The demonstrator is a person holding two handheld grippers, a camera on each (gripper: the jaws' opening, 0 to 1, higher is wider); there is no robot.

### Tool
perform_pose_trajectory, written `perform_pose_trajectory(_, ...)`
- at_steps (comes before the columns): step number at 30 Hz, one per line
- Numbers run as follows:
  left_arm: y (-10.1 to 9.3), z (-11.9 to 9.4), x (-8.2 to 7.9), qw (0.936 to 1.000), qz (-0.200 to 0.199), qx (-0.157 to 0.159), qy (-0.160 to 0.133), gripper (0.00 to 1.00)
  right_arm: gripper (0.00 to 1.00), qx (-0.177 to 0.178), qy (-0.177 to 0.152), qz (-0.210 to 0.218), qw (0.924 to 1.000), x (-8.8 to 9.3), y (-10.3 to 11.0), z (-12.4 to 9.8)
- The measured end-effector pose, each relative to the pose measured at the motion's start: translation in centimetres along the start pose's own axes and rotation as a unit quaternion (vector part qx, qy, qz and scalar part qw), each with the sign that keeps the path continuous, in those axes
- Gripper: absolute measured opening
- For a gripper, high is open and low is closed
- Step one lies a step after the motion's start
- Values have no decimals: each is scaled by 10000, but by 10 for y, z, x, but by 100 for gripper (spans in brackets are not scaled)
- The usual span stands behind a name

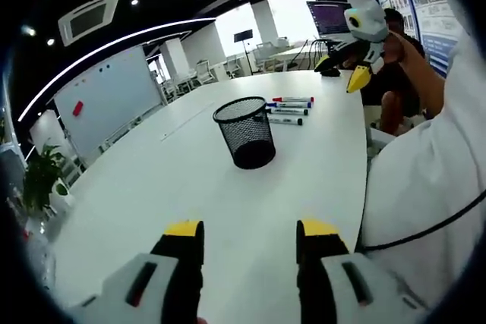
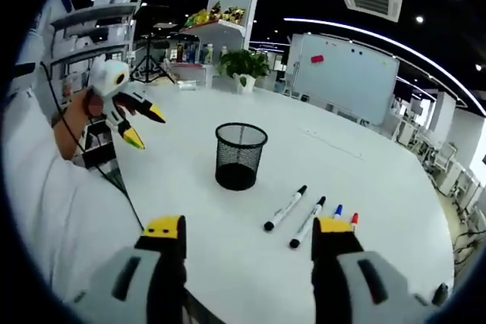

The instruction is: Pick up the whiteboard markers from the pen holder and place them facing the whiteboard neatly

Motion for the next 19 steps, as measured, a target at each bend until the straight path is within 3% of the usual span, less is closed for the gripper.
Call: perform_pose_trajectory(19,0,0,2,9999,92,-16,55,50,66,-100,137,-26,9999,9,4,5)
Point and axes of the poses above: the point that each gripper's makers call its tool centre point, and the gripper's own axes: z roughly forward along the fingers, y roughly to its left, x roughly out of its underside, the point moved 8 cm from there along -z, roughly backward along the fingers, and after that the axes turned 10 degrees about -z, right-handed, at the moved point
